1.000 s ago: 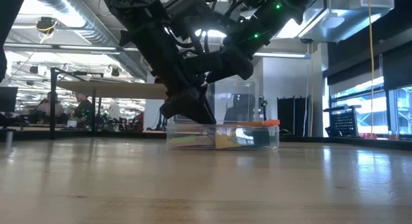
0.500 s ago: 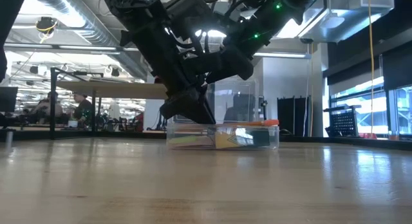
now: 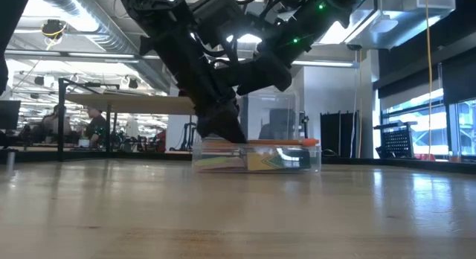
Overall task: Pack school essentials
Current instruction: Put the orange pencil into the supply box
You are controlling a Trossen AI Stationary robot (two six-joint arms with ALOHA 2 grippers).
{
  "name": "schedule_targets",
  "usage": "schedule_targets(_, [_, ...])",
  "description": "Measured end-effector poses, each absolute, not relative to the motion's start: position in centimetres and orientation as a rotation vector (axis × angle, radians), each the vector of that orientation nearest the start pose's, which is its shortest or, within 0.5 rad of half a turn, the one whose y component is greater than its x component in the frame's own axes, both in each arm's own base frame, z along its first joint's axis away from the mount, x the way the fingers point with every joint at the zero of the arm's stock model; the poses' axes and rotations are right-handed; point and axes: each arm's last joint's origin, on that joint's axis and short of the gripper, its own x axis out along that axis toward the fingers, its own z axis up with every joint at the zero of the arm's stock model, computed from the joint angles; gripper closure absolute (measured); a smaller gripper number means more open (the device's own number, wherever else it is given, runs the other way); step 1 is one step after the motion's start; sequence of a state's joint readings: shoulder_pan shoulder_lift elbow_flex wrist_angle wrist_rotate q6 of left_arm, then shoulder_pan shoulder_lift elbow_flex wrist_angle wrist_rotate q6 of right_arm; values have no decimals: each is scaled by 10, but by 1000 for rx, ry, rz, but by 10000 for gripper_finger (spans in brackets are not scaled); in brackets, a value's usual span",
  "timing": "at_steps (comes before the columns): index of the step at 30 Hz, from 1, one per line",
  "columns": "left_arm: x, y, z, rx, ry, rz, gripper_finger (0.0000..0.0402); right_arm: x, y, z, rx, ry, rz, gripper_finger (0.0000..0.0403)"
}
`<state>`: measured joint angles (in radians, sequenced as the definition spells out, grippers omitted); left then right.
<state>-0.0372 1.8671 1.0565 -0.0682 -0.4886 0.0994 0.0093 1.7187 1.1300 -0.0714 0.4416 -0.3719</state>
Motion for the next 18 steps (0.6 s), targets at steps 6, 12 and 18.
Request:
schedule_targets(6, [369,1,148,286,862,421,324,370,-9,221,-498,720,-290,313])
schedule_targets(12, [370,7,149,189,826,508,324,371,-9,222,-490,714,-301,313])
schedule_targets(18, [370,13,149,162,825,525,324,371,-9,222,-493,716,-307,313])
